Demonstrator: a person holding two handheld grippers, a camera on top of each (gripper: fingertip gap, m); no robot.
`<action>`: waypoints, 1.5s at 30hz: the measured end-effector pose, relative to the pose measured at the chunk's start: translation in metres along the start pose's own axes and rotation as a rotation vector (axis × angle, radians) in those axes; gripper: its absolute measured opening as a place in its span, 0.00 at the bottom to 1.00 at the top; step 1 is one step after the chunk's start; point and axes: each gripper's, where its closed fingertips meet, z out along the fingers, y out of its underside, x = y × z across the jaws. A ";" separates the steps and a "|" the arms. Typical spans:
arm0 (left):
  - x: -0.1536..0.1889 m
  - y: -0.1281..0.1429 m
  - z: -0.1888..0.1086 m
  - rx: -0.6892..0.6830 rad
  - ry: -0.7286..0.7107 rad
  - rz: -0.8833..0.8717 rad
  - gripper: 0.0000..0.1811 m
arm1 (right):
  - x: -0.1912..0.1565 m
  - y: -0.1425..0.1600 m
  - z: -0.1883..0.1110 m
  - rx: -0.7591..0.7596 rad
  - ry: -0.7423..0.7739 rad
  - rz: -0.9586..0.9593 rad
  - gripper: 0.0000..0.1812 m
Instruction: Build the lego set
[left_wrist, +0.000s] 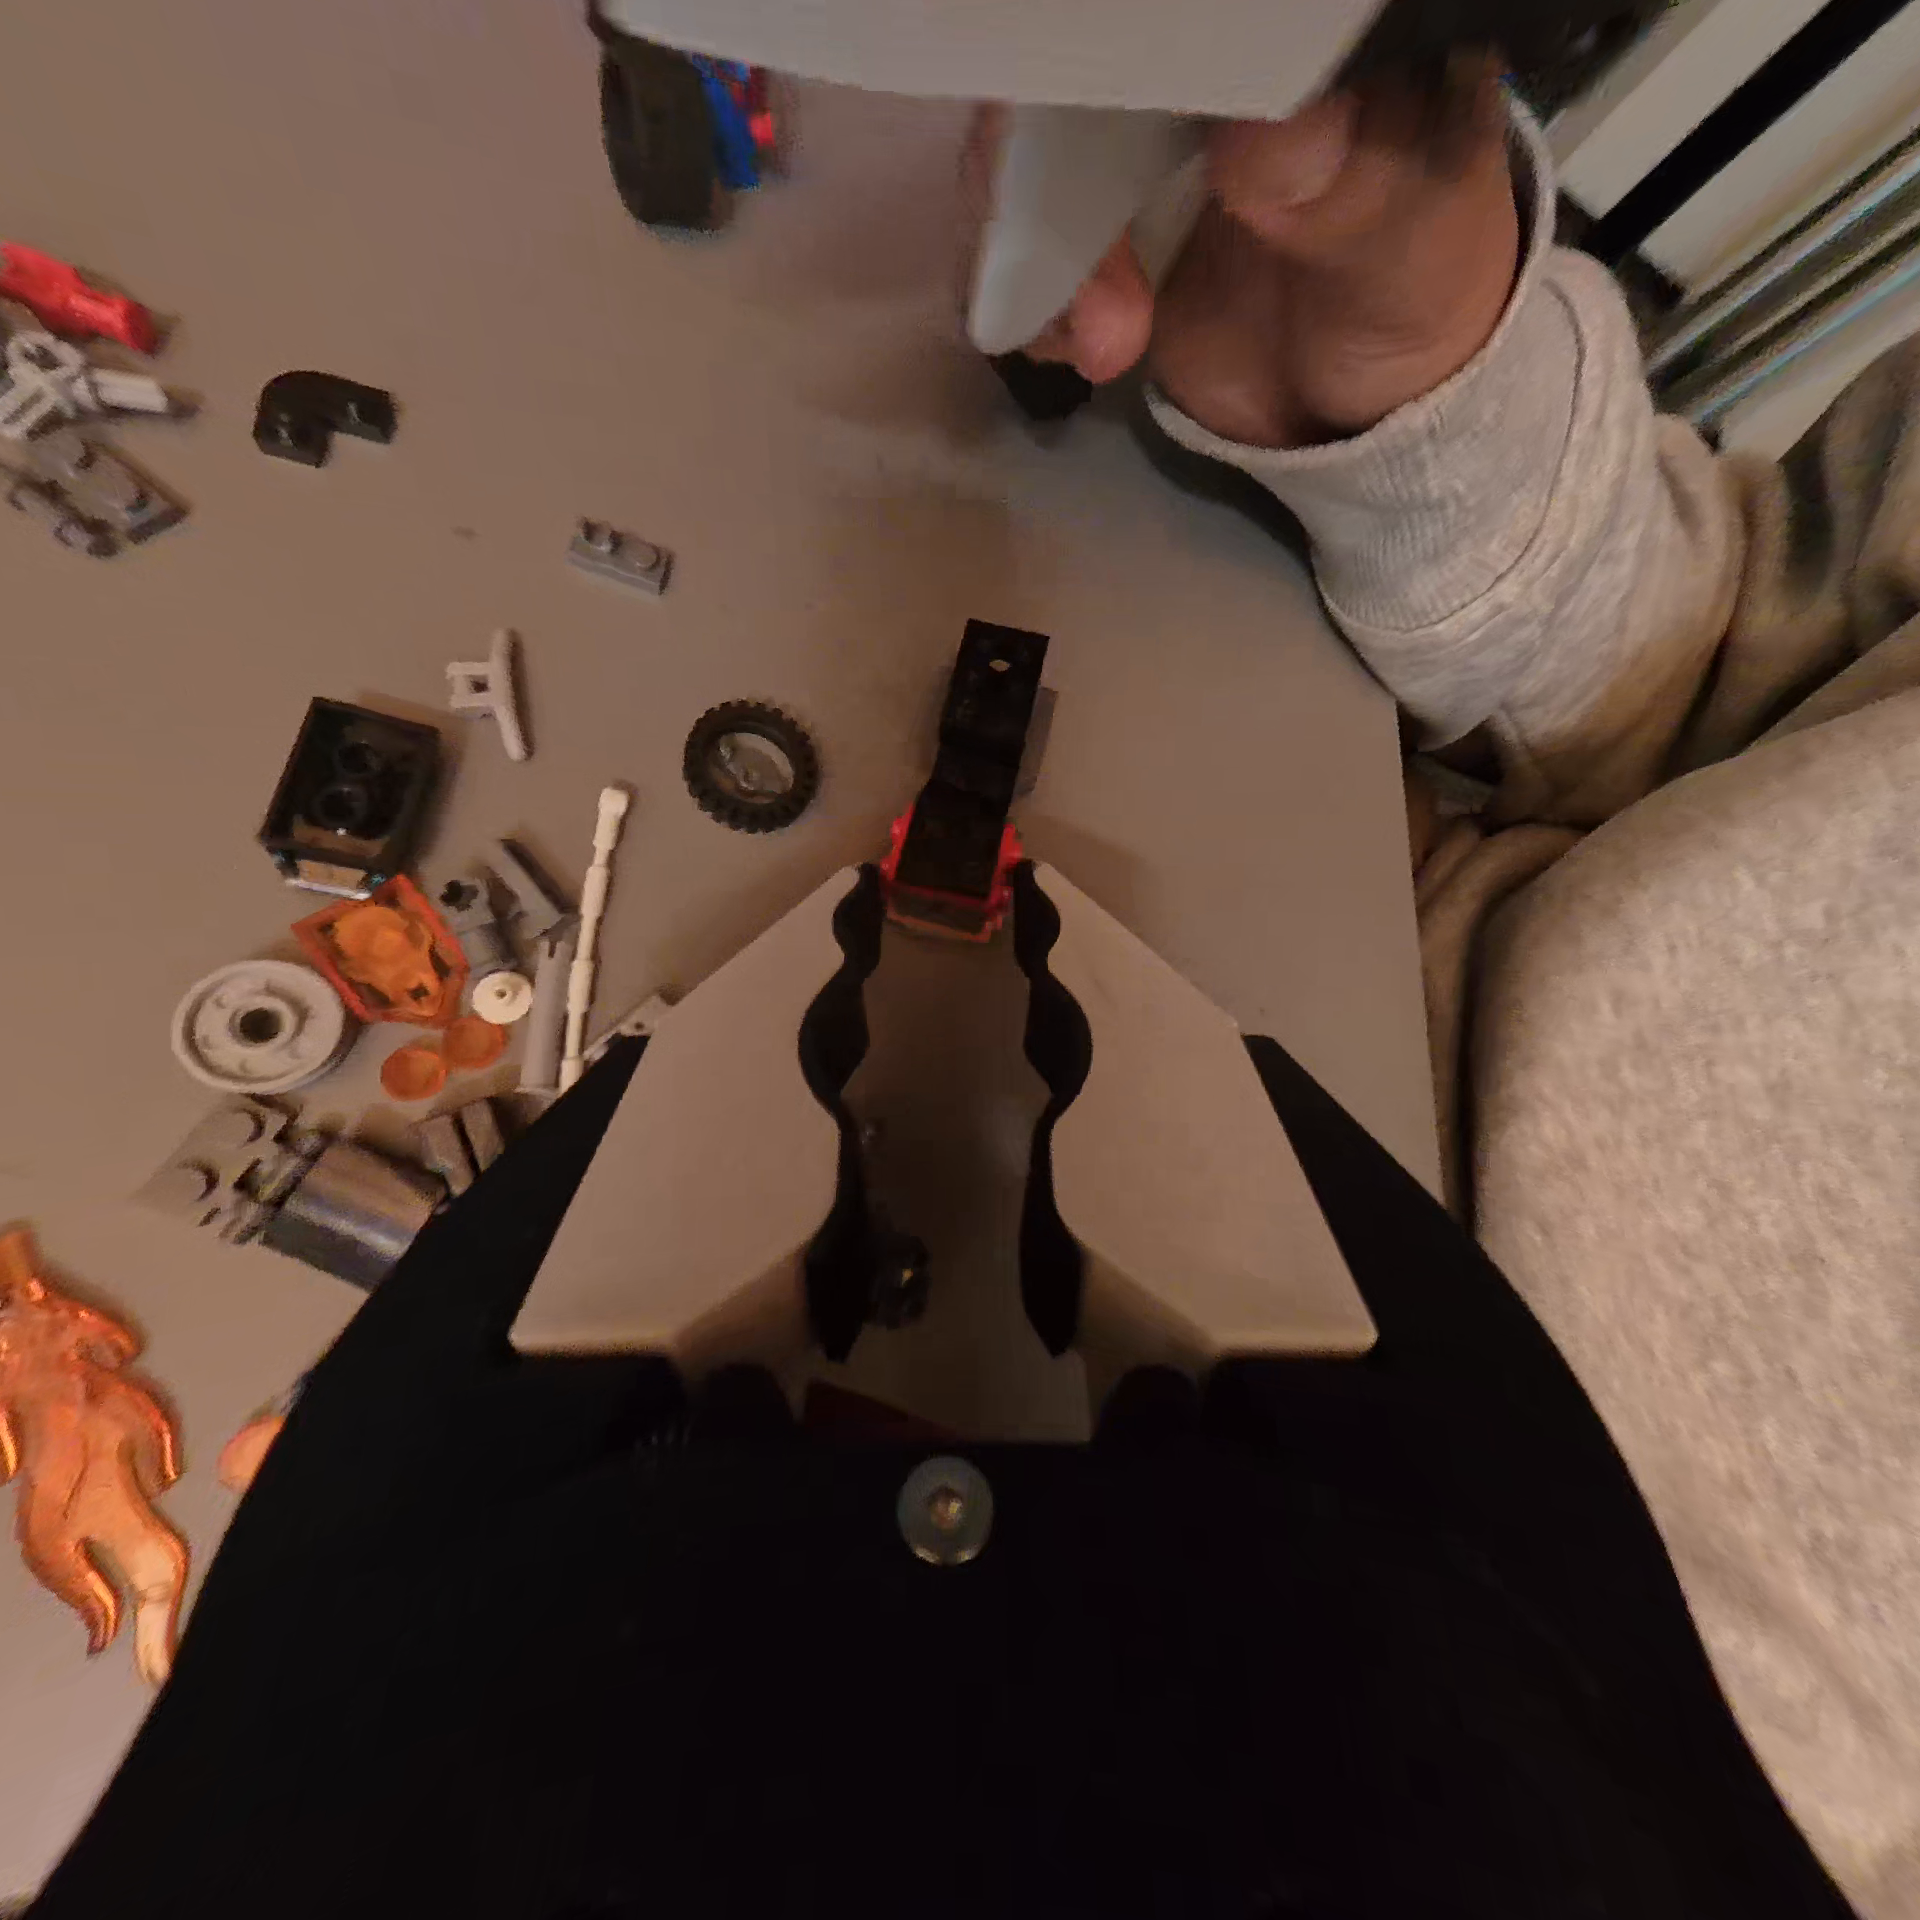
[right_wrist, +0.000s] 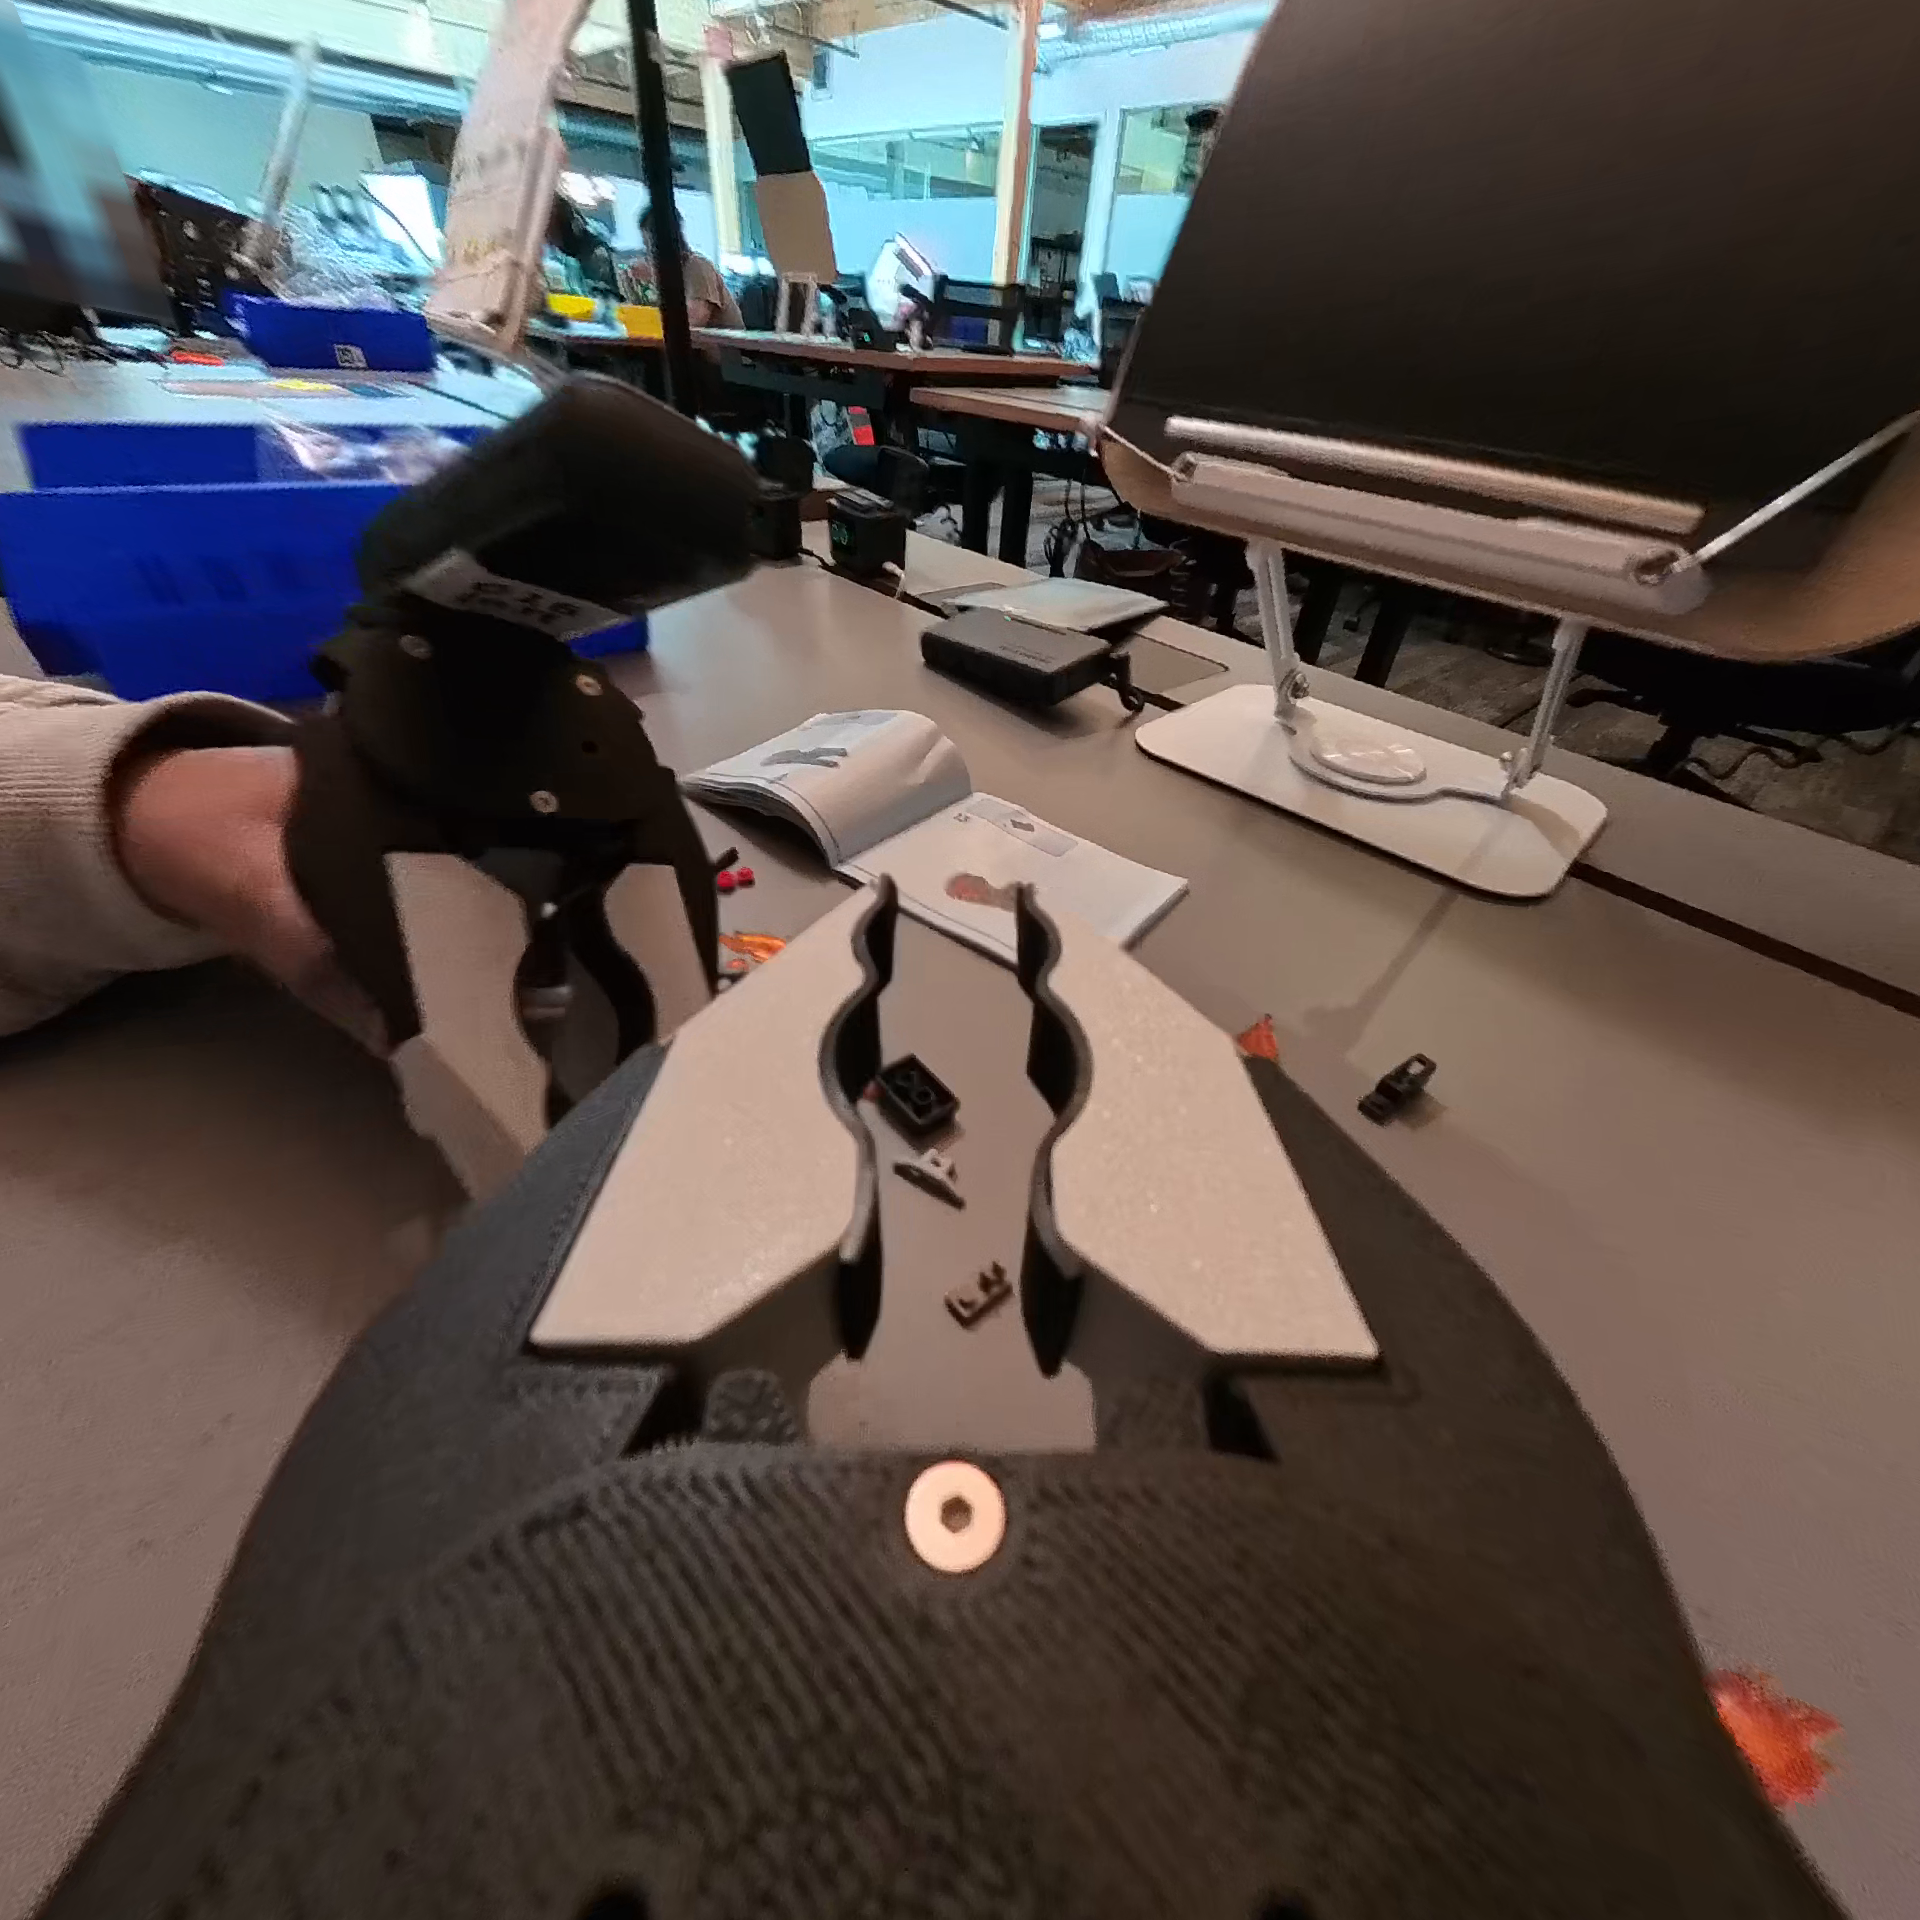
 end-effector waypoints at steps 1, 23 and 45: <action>-0.001 -0.003 -0.004 0.022 0.012 -0.028 0.14 | -0.005 -0.004 -0.001 0.022 -0.022 -0.004 0.15; -0.006 -0.015 -0.039 0.181 0.198 -0.222 0.13 | -0.075 0.058 0.016 -0.257 -0.162 -0.757 0.18; 0.014 -0.043 -0.057 0.354 0.275 -0.135 0.14 | -0.076 0.020 0.009 -0.090 -0.156 -0.558 0.14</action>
